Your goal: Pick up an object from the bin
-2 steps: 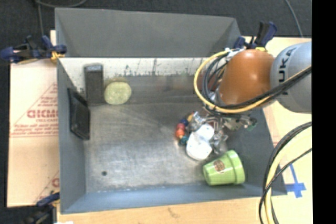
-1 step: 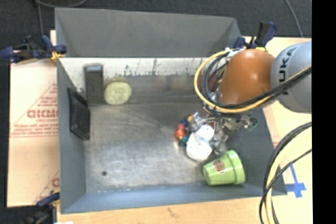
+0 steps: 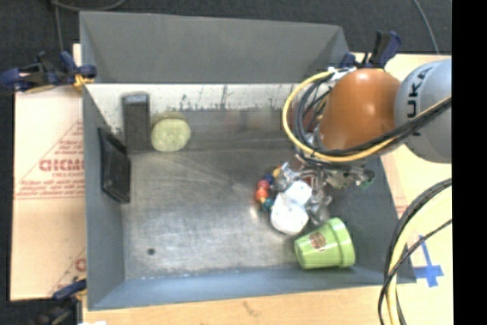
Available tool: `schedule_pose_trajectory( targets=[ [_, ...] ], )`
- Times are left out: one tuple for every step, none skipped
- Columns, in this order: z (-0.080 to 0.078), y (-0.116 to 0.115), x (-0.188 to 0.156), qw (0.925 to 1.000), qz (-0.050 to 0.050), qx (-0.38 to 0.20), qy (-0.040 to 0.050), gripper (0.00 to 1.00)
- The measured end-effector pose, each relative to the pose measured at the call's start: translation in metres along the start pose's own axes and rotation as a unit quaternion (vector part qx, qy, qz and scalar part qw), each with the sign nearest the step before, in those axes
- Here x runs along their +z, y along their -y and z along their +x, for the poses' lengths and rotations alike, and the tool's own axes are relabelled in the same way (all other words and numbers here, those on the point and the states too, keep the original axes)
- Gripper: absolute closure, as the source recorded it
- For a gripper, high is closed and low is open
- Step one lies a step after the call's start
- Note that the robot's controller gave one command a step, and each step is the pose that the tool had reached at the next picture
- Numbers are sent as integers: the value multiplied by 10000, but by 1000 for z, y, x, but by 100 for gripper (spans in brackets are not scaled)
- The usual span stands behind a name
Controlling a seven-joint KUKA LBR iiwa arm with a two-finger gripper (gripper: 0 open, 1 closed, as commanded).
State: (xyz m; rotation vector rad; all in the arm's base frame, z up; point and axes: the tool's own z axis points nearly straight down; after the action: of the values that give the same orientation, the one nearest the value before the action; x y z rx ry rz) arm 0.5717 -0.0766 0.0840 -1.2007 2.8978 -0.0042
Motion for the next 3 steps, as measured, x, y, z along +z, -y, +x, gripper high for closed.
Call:
schedule_pose_trajectory(
  targets=[
    [0, 0, -6, 10000, -5, 1, -4, 100],
    [0, 1, -10, 10000, -4, 10, -1, 100],
    [0, 1, -13, 10000, -7, 17, -3, 100]
  ],
)
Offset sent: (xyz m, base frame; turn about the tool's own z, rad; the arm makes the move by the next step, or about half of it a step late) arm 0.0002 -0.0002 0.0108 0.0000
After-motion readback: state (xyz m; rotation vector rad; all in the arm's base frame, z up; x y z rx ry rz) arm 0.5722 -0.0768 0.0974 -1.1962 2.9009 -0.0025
